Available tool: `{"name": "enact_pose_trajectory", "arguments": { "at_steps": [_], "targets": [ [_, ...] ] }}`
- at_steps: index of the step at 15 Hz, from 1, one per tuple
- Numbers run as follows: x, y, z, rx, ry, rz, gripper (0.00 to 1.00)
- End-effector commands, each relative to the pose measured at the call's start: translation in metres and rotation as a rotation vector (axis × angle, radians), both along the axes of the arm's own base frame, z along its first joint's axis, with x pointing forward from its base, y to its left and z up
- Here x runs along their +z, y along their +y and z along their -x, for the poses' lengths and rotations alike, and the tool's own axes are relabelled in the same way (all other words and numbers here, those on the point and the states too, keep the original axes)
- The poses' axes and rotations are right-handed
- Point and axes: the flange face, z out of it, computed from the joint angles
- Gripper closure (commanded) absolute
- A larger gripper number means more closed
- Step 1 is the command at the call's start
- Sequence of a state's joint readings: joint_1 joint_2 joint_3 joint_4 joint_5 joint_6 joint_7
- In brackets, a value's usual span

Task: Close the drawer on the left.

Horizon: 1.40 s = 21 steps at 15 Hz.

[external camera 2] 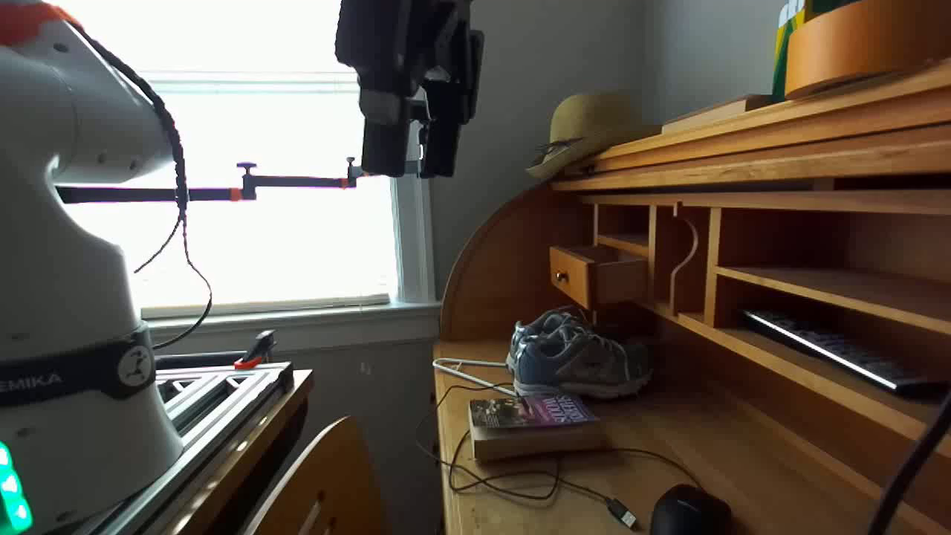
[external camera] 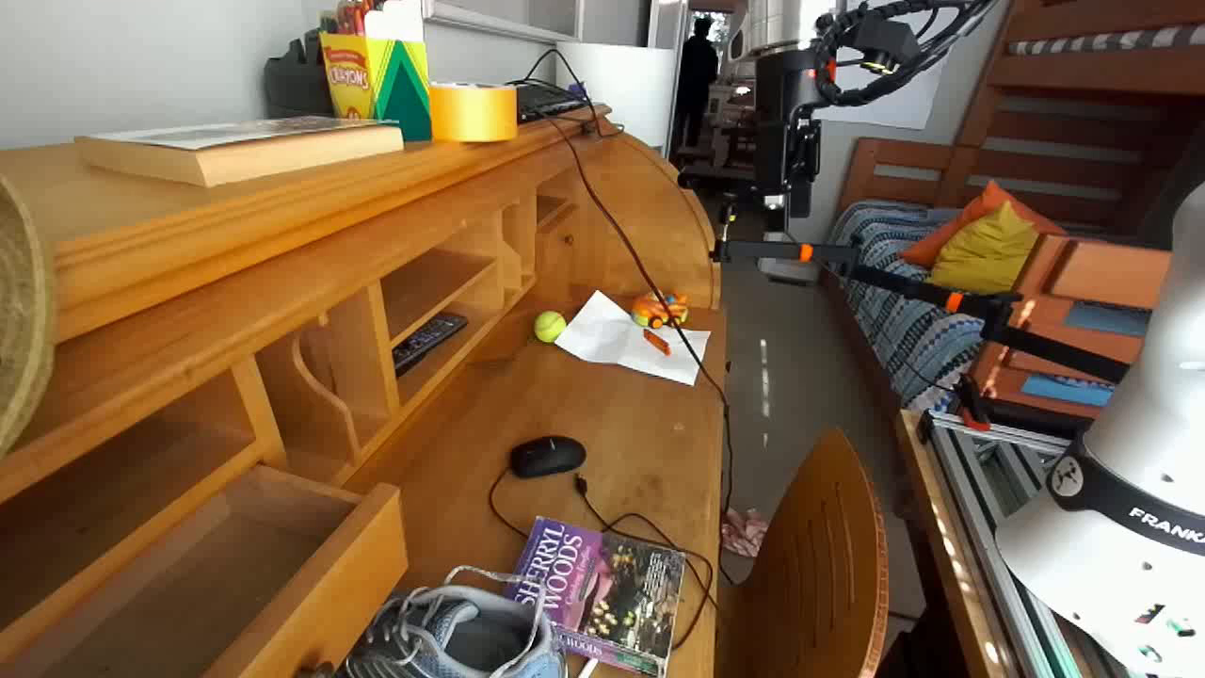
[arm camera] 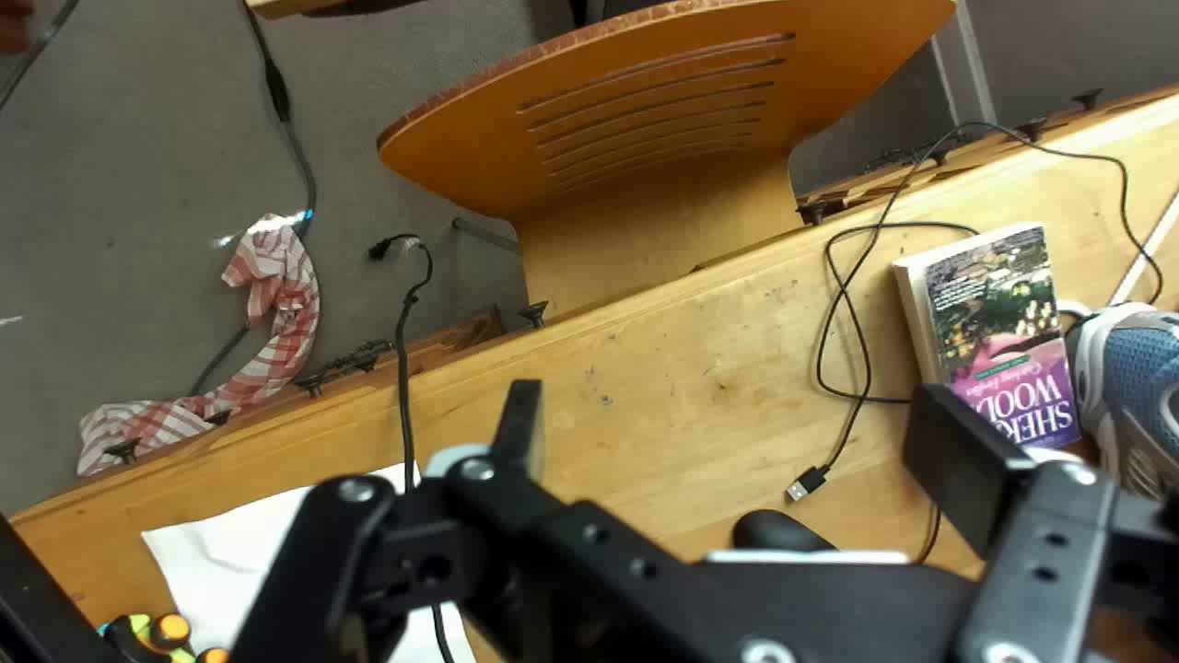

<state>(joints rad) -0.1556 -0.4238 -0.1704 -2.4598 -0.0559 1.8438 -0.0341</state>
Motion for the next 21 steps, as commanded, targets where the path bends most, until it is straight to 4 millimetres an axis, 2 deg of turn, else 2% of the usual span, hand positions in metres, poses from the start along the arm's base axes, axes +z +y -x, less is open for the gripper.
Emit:
{"name": "enact_pose_trajectory", "arguments": {
  "at_steps": [1, 5, 7, 9, 12, 16, 21],
  "targets": [
    [0.0, 0.0, 0.0, 0.0, 0.0, 0.0, 0.0],
    [0.0, 0.0, 0.0, 0.0, 0.0, 0.0, 0.0],
    [-0.002, 0.032, -0.007, 0.013, -0.018, -0.002, 0.0],
    [-0.005, 0.072, -0.013, 0.034, -0.037, -0.013, 0.0],
    [-0.009, 0.144, -0.025, 0.064, -0.087, -0.033, 0.0],
    [-0.02, 0.228, -0.038, 0.119, -0.192, -0.045, 0.0],
    [-0.045, 0.302, -0.045, 0.171, -0.273, -0.027, 0.0]
  ]
}}
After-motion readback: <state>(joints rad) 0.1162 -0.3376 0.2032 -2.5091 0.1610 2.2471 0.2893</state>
